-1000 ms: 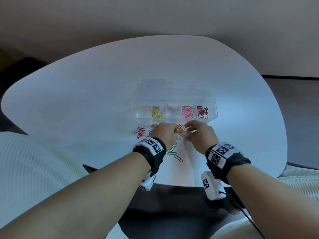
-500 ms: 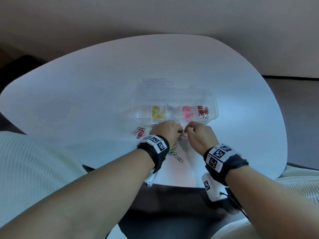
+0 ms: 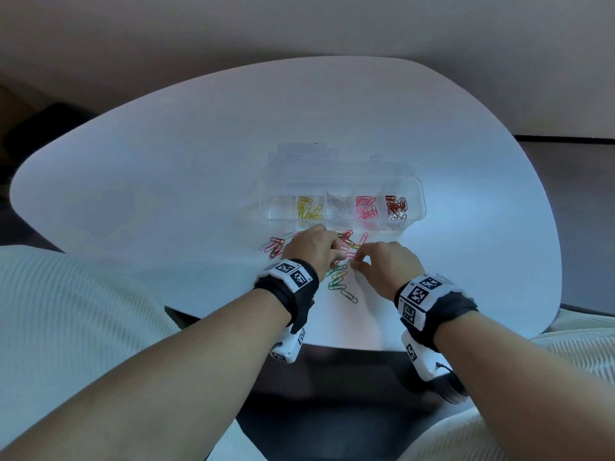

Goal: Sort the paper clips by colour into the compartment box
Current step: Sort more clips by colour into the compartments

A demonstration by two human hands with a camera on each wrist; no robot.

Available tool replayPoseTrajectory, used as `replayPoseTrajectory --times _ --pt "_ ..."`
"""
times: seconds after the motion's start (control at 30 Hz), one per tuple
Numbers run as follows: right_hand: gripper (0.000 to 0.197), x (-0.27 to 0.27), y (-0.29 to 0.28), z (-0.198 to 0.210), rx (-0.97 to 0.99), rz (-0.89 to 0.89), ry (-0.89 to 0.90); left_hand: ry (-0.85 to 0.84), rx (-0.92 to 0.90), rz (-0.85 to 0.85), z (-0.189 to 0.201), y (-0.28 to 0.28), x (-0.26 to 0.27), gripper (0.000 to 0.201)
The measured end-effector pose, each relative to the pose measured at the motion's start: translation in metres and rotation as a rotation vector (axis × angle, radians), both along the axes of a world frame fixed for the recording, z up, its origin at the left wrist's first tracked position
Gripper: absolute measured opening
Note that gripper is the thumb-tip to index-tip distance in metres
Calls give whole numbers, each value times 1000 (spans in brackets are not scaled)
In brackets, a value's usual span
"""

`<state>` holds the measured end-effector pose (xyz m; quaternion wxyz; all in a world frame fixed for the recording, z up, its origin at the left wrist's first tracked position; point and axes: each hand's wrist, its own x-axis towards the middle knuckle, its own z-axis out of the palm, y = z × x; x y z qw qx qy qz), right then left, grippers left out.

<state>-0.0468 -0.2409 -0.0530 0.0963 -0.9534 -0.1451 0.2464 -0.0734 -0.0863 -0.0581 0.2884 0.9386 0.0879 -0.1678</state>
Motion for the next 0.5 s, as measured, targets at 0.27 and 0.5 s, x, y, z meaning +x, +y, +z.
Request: replayPoseTrajectory --times 0.27,0.5 --pt "12 -2 -14 16 156 -148 170 11 -160 139 19 4 -8 15" --pt "16 -33 -31 70 446 -369 211 -25 -334 244 49 3 -24 7"
